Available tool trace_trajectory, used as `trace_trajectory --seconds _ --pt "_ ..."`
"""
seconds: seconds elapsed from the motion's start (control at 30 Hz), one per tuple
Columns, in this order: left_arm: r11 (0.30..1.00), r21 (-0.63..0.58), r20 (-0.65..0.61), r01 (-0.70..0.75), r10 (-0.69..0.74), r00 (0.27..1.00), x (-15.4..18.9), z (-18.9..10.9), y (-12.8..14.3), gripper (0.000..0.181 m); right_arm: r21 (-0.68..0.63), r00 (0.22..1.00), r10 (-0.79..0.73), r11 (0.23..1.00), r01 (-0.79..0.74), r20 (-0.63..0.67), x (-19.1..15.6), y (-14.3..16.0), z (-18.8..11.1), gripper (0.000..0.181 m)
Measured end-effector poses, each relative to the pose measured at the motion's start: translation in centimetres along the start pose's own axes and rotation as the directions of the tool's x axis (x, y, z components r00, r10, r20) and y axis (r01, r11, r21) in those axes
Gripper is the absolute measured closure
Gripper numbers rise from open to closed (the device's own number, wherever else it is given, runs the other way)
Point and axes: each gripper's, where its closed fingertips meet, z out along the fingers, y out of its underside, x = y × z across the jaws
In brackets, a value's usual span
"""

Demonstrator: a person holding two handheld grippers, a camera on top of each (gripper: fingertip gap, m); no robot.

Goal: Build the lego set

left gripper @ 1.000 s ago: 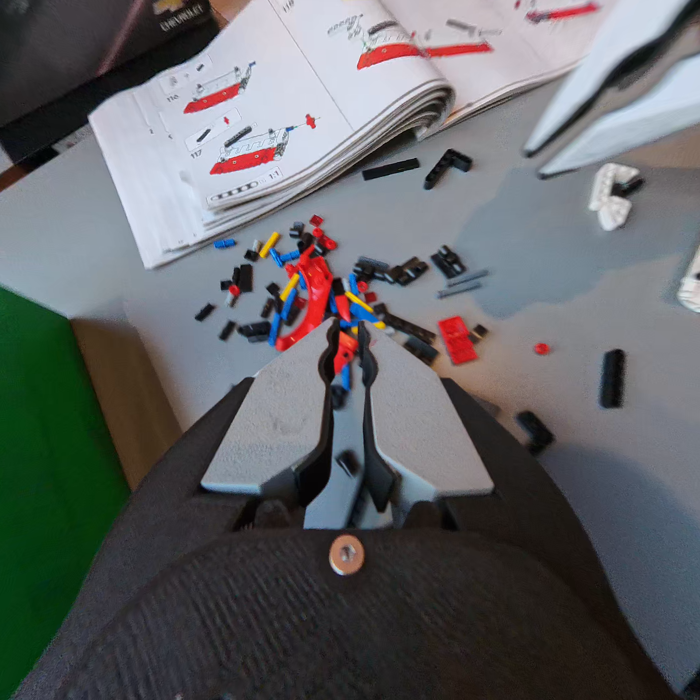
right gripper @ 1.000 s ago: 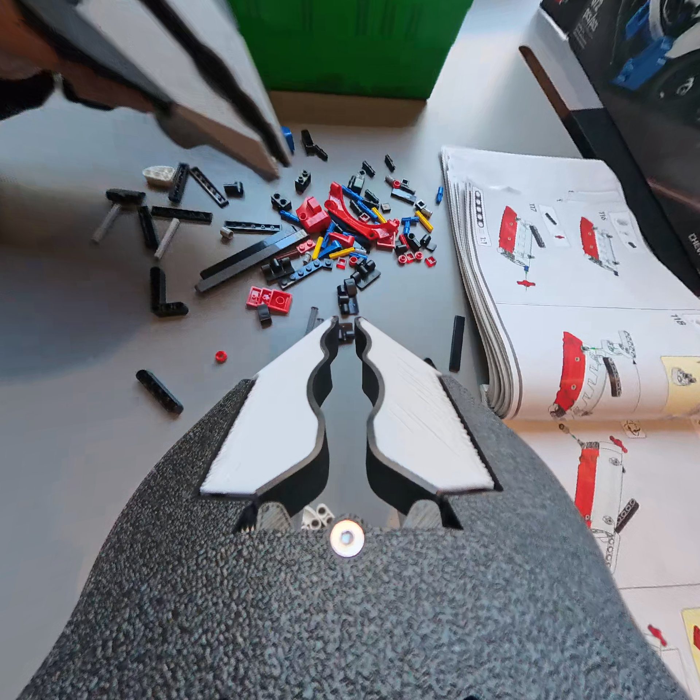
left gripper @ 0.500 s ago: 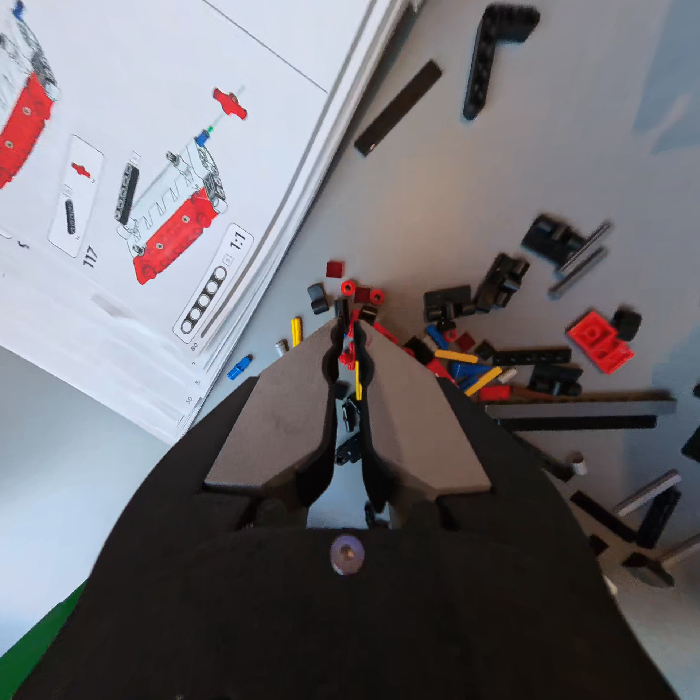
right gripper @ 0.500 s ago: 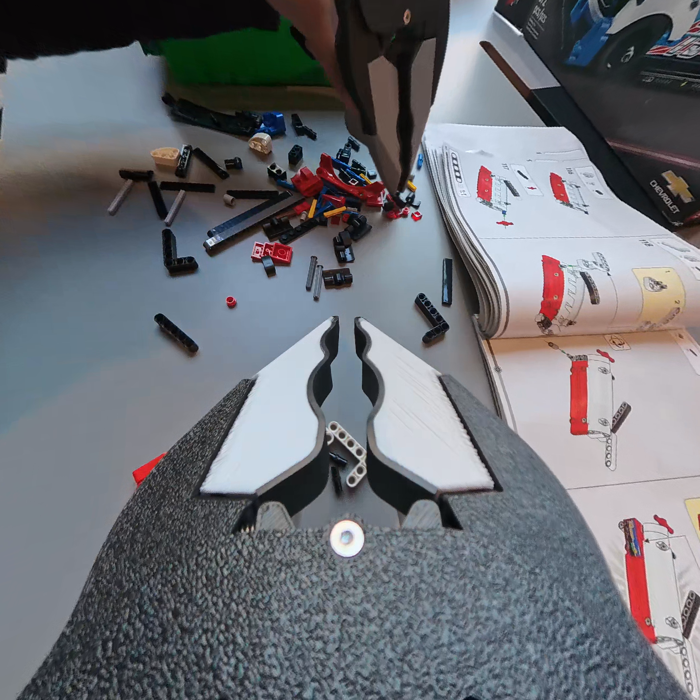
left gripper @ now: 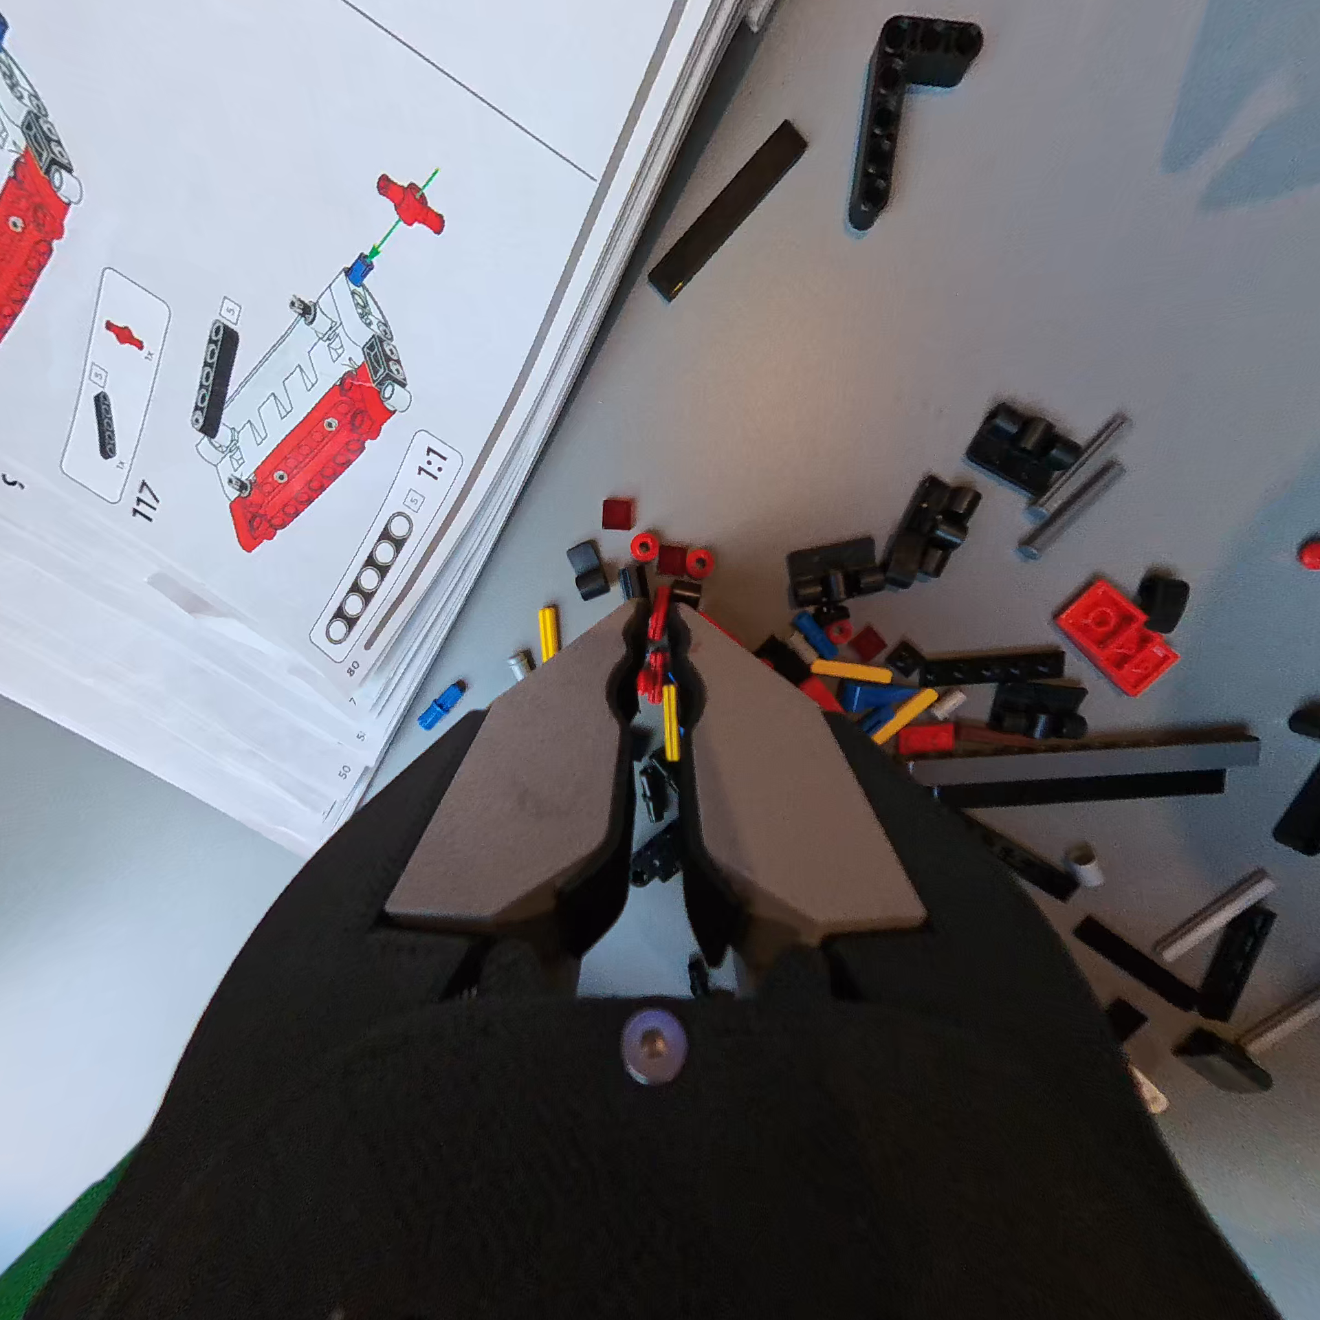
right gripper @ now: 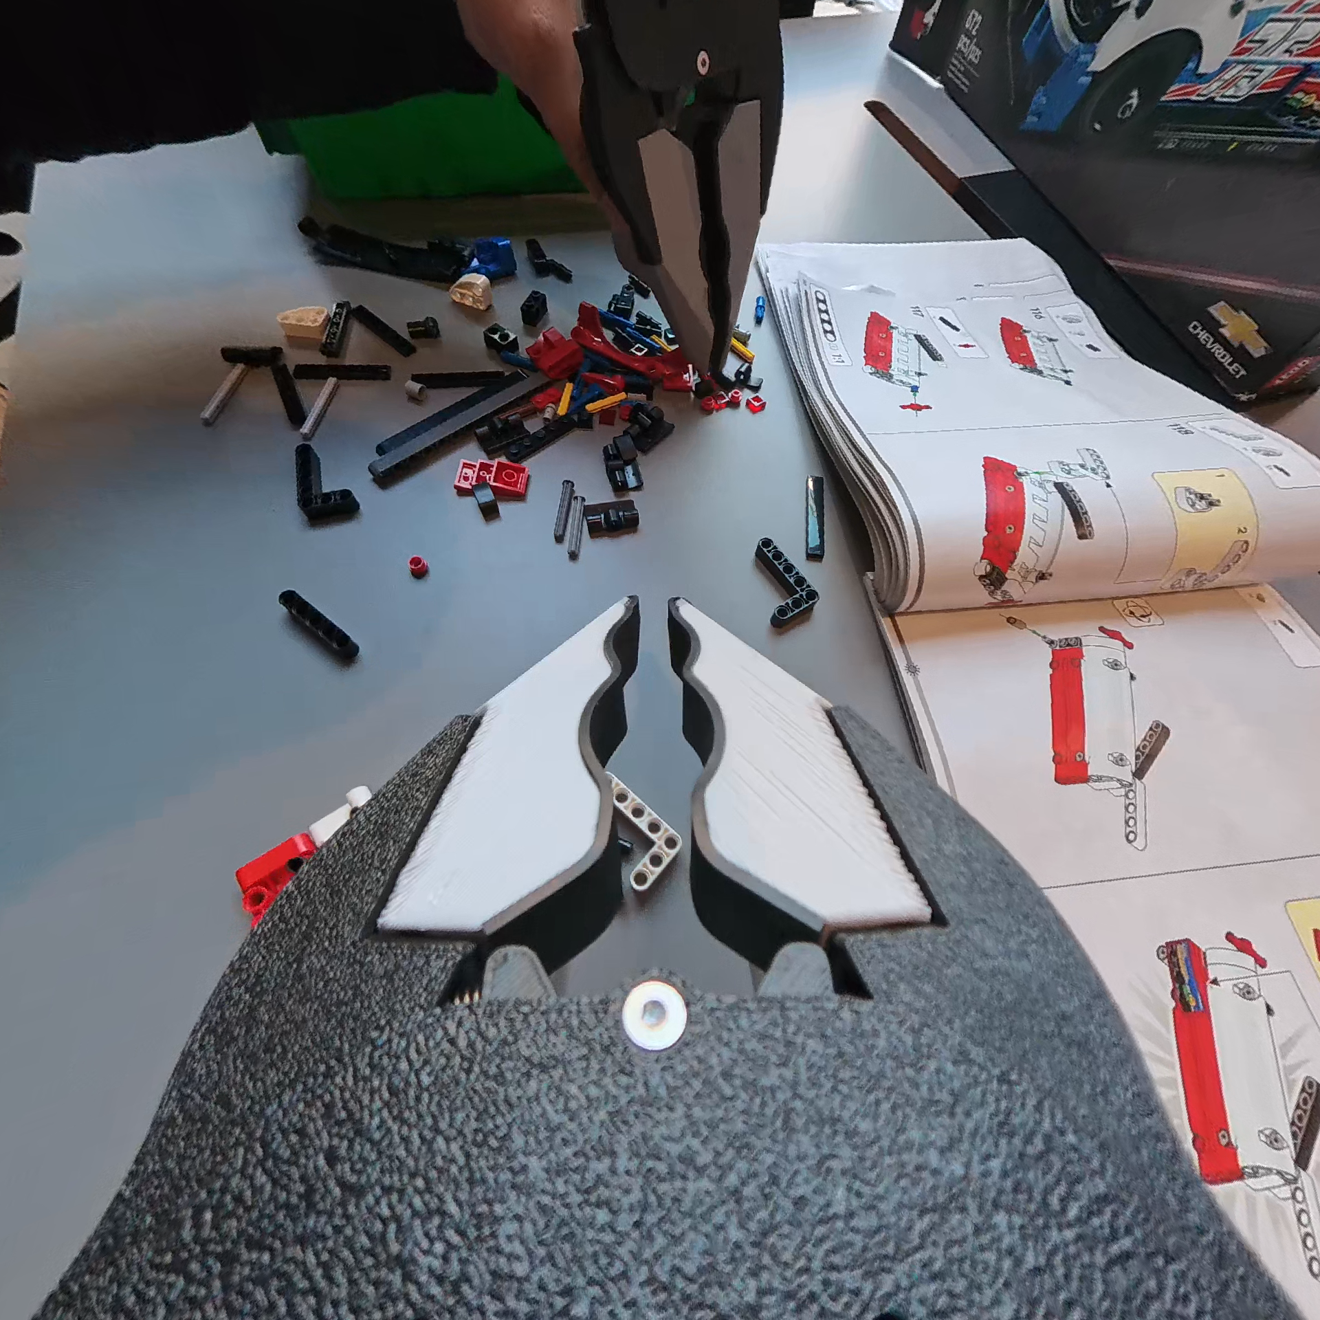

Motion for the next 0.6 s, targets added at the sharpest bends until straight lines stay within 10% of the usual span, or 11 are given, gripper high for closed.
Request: trace_trajectory --seconds 0.6 --pt "0.994 -0.076 -0.007 -0.075 0.075 0.997 0.3 0.5 0.3 0.179 0.022 1.0 0.02 1.0 -0.02 -0.004 0.2 0.0 -0.8 0.174"
